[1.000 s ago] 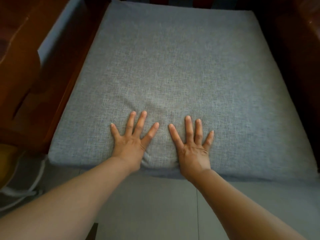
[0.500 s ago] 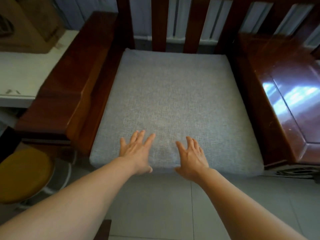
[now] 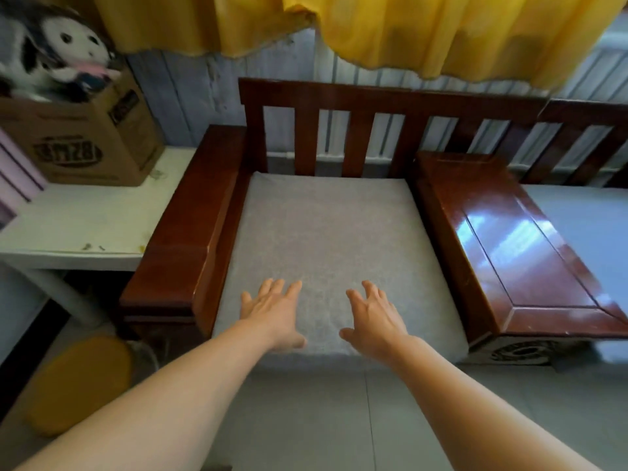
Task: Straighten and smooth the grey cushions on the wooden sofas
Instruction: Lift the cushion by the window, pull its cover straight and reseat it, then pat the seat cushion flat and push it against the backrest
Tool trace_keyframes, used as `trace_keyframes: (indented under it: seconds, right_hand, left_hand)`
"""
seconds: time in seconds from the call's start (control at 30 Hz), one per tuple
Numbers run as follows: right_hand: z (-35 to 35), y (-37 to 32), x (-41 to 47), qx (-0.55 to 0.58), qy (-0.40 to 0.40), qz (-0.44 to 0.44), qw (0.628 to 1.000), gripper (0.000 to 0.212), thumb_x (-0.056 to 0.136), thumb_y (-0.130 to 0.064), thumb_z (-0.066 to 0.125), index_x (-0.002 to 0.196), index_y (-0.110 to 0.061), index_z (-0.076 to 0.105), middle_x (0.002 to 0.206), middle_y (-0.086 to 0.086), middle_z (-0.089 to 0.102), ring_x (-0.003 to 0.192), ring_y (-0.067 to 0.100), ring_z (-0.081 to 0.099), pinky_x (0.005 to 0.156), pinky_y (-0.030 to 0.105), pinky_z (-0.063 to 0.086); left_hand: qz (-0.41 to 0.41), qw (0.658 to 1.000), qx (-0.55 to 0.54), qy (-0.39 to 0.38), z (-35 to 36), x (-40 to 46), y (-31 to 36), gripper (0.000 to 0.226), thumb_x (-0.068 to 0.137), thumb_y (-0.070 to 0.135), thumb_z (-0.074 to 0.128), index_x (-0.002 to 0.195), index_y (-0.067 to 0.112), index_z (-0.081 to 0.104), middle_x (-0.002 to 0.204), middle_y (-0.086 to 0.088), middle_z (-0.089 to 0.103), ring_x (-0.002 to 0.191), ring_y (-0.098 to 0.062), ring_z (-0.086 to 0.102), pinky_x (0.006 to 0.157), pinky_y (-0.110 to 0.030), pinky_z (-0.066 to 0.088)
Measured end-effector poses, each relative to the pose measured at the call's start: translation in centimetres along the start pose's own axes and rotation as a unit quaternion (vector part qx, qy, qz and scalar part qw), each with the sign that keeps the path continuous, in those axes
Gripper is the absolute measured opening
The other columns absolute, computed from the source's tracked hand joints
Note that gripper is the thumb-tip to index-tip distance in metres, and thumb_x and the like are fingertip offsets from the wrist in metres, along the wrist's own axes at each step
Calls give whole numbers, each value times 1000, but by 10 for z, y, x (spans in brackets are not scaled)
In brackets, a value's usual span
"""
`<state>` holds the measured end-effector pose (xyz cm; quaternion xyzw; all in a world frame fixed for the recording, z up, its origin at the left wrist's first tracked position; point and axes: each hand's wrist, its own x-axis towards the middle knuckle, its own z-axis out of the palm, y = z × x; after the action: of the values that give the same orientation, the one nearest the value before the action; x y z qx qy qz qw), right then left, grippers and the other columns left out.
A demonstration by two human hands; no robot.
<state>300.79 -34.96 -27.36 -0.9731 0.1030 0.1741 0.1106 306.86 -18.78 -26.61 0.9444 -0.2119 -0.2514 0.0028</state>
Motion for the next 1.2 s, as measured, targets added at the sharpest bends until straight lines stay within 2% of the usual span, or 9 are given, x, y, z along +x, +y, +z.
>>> trace_keyframes:
  seconds: [0.27, 0.53, 0.67, 0.87, 1.2]
  right_hand:
    - [-45, -24, -57, -11, 15, 3, 1000, 66, 87, -33, 64, 142, -14, 31, 151, 14, 18, 135, 33, 28, 109, 41, 33]
    - [-70, -37, -104, -36, 18, -37, 999, 65, 87, -26, 62, 142, -13, 31, 148, 16, 21, 132, 34, 32, 105, 40, 36]
    - [-76, -37, -131, -43, 18, -74, 996, 64, 87, -26, 62, 141, -13, 31, 147, 17, 22, 131, 34, 32, 105, 40, 37]
    - [-84, -32, -182, -70, 36, -115, 990, 63, 88, -31, 63, 141, -14, 33, 144, 15, 26, 128, 32, 35, 101, 39, 38]
    - [-69, -51, -235, -75, 6, -165, 983, 60, 87, -31, 62, 137, -14, 36, 138, 14, 29, 122, 32, 39, 96, 39, 44]
  left_hand:
    - [6, 999, -30, 25, -34, -59, 1, 97, 83, 51, 63, 153, 24, 2, 160, -1, 4, 147, -22, -2, 114, -53, 9]
    - [-27, 997, -56, 51, -50, -123, -1, 95, 82, 53, 63, 152, 24, 6, 158, -1, 14, 145, -23, 11, 111, -51, 19]
    - [-61, 994, -63, 65, -45, -160, 5, 94, 80, 54, 64, 151, 23, 10, 154, -1, 22, 143, -24, 17, 109, -50, 24]
    - [-99, 988, -78, 92, -33, -228, 25, 94, 80, 54, 65, 151, 24, 12, 154, 0, 22, 143, -24, 17, 108, -49, 24]
    - [-153, 982, -82, 70, -6, -316, 23, 84, 85, 50, 61, 150, 22, 15, 154, -2, 22, 143, -25, 17, 110, -51, 22]
